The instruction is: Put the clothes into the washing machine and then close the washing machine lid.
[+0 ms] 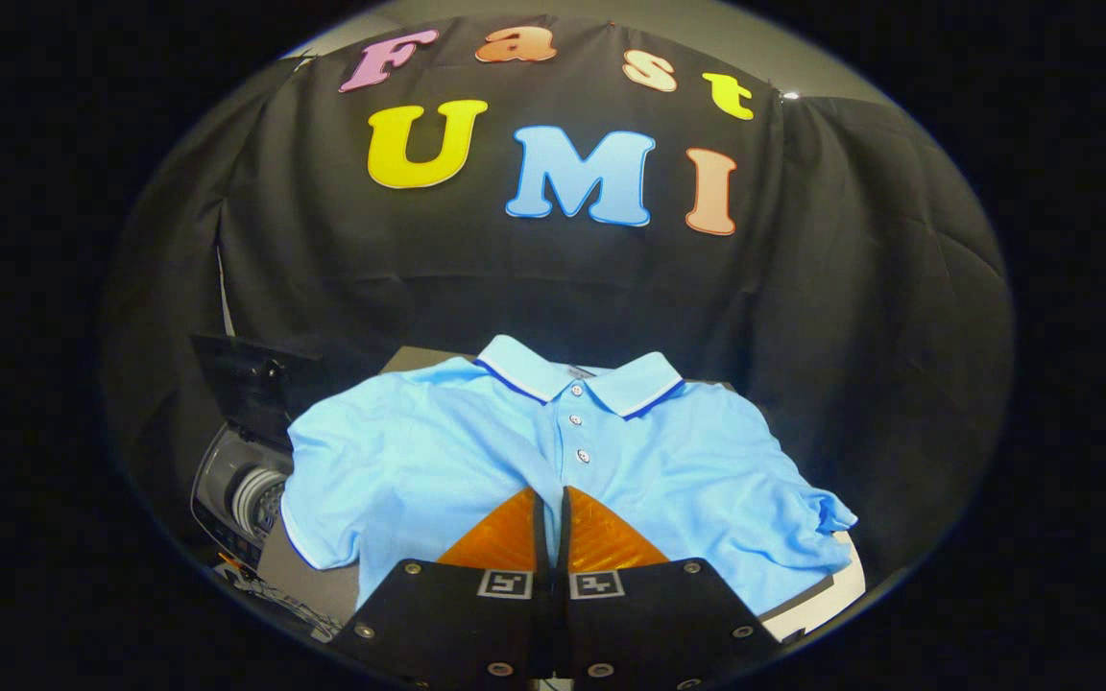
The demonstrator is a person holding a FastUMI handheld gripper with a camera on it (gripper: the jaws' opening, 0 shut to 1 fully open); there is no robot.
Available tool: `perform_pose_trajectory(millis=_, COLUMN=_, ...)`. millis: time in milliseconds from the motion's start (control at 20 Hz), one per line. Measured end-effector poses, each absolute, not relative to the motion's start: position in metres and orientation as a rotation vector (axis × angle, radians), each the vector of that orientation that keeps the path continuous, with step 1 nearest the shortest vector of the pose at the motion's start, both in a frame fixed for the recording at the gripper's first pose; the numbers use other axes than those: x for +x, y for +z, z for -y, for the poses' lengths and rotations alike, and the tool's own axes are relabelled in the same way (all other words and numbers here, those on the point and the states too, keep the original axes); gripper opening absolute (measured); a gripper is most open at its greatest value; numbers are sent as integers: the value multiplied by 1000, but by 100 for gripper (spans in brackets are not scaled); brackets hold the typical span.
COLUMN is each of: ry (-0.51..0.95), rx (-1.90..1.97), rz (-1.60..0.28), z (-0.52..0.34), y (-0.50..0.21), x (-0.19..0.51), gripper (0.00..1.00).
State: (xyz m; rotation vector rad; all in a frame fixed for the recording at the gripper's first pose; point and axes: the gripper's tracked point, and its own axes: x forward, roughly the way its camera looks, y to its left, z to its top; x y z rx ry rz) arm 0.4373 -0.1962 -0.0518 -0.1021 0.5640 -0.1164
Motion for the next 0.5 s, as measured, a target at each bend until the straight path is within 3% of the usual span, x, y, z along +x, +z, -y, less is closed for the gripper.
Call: perform_pose_trajectory(millis=500, ry=-172, rx=-87, rz=-410, z=203, y=51, x=430, gripper=0)
